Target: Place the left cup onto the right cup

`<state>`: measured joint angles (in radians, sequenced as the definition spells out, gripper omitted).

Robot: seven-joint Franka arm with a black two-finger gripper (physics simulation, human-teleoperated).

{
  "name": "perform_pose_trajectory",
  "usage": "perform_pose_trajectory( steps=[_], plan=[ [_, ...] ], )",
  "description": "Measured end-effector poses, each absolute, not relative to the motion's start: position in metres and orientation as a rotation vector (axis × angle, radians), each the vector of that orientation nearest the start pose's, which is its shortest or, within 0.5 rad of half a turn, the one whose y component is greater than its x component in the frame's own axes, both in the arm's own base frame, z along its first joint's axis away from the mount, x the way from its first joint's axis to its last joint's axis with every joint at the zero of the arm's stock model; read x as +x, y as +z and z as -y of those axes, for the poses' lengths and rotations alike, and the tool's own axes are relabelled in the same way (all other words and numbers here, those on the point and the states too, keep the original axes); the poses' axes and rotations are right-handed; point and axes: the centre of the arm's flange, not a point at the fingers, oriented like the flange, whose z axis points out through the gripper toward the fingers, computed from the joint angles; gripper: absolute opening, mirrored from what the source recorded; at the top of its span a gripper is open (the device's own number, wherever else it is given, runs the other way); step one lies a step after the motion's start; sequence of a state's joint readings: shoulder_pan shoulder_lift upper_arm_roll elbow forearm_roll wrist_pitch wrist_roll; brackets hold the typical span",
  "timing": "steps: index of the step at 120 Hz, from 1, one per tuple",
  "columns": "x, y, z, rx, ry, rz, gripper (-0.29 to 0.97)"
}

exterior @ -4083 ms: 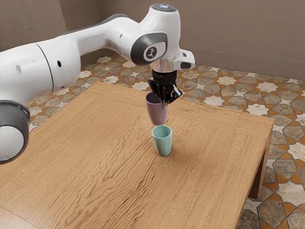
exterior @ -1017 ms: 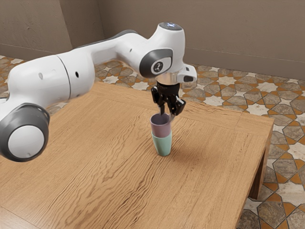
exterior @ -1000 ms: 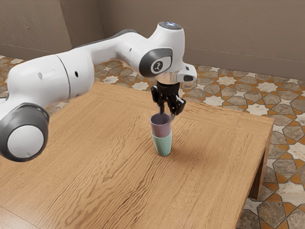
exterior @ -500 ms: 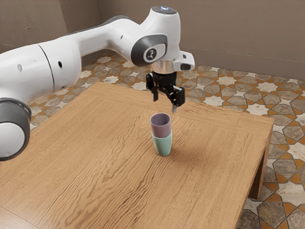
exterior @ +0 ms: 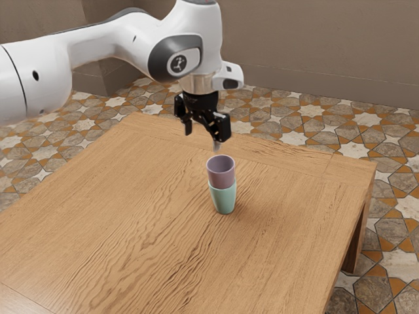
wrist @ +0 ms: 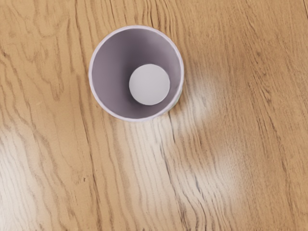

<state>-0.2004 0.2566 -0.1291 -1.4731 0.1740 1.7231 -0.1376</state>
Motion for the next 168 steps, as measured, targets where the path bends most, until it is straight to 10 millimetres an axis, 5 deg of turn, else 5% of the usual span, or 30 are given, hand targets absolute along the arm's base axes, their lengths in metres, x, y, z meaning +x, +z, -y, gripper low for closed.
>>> perform_pose_trajectory(
  steps=[85, 168],
  plan=[
    [0.564, 0.569, 0.114, -3.008, 0.021, -0.19, 0.68],
    [0.559, 0.584, 0.055, -3.027, 0.061, -0.154, 0.68]
  ],
)
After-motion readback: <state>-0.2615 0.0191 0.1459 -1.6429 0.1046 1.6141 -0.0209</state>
